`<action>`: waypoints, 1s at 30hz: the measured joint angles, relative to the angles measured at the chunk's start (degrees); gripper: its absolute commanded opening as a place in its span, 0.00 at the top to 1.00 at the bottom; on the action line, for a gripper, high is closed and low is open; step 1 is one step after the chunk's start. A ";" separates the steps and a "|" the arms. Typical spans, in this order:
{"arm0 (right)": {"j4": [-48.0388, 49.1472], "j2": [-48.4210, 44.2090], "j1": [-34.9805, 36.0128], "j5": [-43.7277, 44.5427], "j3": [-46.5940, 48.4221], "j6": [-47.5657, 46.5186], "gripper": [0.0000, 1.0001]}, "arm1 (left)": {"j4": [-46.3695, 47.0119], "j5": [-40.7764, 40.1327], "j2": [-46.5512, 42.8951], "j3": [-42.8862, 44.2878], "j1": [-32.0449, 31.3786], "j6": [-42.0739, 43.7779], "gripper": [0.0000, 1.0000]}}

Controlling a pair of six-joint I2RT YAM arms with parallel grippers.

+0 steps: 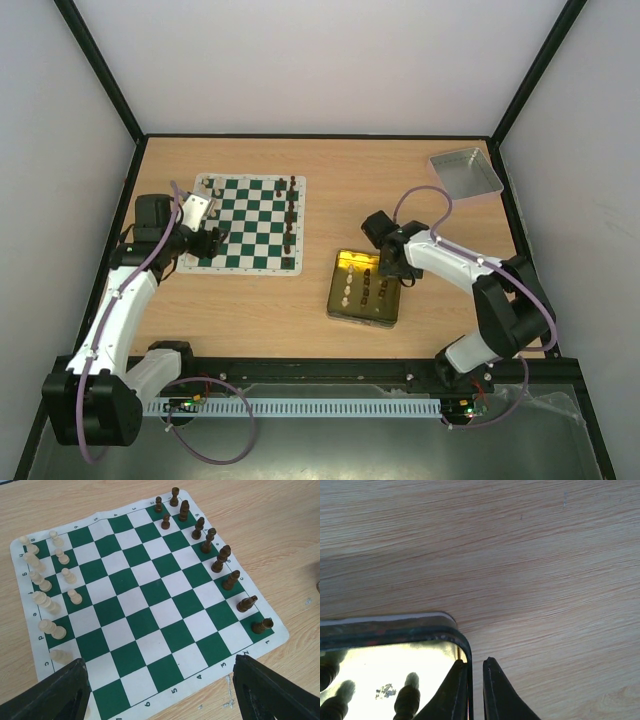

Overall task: Set up the chess pieces on the board
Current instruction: Move the storage box to the center of the board.

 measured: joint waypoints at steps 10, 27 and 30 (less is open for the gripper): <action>1.66 5.22 -2.93 2.67 2.45 -1.36 0.92 | 0.72 0.00 1.01 0.00 0.00 -0.09 0.21; 2.99 10.99 -3.08 9.64 10.14 -1.95 0.65 | 1.92 -0.07 1.42 0.00 -0.02 -0.28 0.20; 2.75 8.13 -3.13 10.58 10.67 -1.84 0.59 | 2.54 -0.35 2.05 0.00 -0.02 -0.35 0.19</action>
